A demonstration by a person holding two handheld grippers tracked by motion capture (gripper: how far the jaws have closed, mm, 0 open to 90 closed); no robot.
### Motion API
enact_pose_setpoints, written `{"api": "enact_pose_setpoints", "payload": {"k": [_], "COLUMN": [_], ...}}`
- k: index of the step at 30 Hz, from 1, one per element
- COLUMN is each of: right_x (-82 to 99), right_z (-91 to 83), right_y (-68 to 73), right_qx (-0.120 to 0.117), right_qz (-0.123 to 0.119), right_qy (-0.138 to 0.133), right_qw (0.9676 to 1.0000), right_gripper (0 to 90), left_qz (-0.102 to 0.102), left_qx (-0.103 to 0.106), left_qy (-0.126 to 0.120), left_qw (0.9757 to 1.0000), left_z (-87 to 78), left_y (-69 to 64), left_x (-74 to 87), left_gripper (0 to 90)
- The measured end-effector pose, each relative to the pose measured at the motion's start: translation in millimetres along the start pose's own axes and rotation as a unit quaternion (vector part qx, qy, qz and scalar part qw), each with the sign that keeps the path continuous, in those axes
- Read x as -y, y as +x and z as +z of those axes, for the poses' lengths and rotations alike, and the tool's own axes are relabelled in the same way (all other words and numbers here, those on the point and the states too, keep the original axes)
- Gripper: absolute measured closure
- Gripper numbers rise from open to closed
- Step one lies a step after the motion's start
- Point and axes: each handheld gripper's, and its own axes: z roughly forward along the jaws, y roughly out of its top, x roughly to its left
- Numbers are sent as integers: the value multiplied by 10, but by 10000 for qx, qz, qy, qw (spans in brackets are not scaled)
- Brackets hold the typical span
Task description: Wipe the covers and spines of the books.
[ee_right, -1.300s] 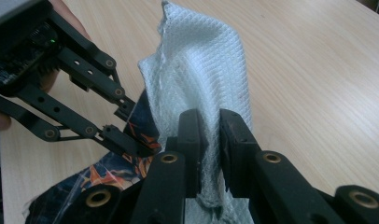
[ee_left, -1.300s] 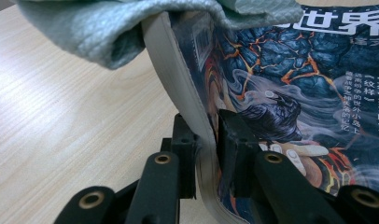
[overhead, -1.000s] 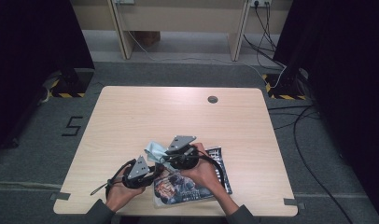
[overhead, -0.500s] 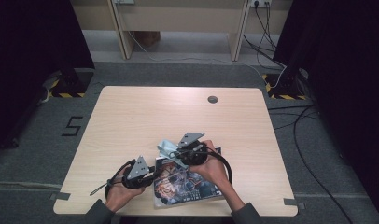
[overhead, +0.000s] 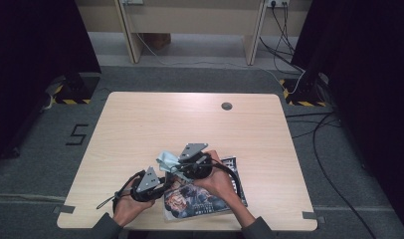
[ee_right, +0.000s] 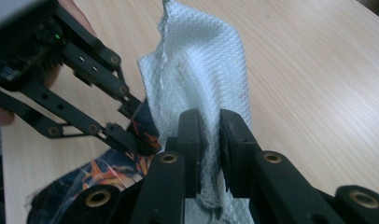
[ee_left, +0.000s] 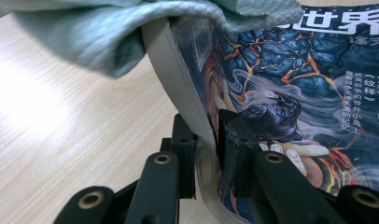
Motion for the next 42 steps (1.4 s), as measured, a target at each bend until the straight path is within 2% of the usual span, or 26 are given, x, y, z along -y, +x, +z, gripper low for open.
{"api": "enact_pose_setpoints", "payload": {"k": [1, 2, 4, 5, 7, 8, 10, 11, 15, 18, 20, 26, 27, 31, 36, 38, 42], "right_x": [-15, -31, -58, -66, -75, -72, -65, -57, -7, 82, 143, 289, 302, 260, 113, 60, 37], "right_z": [7, 19, 35, 38, 56, 62, 73, 64, 4, -44, -53, -86, -86, -94, -53, -28, -31], "right_y": [7, 6, 28, 49, 39, 45, 27, 34, -15, -68, -148, -322, -336, -280, -89, -57, -8], "right_qx": [-53, -77, -54, -54, -31, -42, -24, -16, 76, 155, 168, 326, 297, 305, 181, 140, 104], "right_qz": [16, -74, -140, -77, -157, -78, -197, -114, -144, -6, 13, 285, 340, 267, 138, -58, -58], "right_qy": [-9, -51, -36, 4, 9, 37, 17, 43, 128, 209, 183, 288, 251, 236, 153, 85, 25], "right_qw": [10000, 9999, 9999, 10000, 9999, 10000, 9998, 9999, 9998, 9997, 9997, 9986, 9987, 9989, 9996, 9998, 9999], "right_gripper": [796, 797, 797, 797, 798, 798, 798, 798, 798, 798, 798, 798, 798, 799, 797, 796, 796], "left_qz": [-5, -3, -8, -24, -58, -56, -33, -26, 10, 16, 8, 18, 18, 37, 48, 48, 87], "left_qx": [1, -2, 0, 3, 8, 3, -12, -5, 0, 4, 5, -1, -5, -19, -39, -32, -25], "left_qy": [-2, 0, 12, 11, 22, 22, 24, 13, -13, 3, 5, -11, -17, -29, -20, -30, -40], "left_qw": [10000, 10000, 10000, 10000, 10000, 10000, 10000, 10000, 10000, 10000, 10000, 10000, 10000, 10000, 10000, 10000, 10000], "left_z": [1, 1, 1, 3, 7, 11, 12, 7, -7, -9, -6, -7, -8, -14, -11, -8, -17], "left_y": [-1, -2, 2, 3, 7, 8, 4, 3, -5, -2, 0, -1, -3, -3, -12, -10, -16], "left_x": [1, 2, 6, 8, 13, 15, 13, 11, 0, 0, 2, 2, 2, -4, -2, 1, -8], "left_gripper": [767, 766, 765, 765, 761, 761, 760, 761, 762, 763, 763, 762, 762, 761, 761, 760, 761]}}
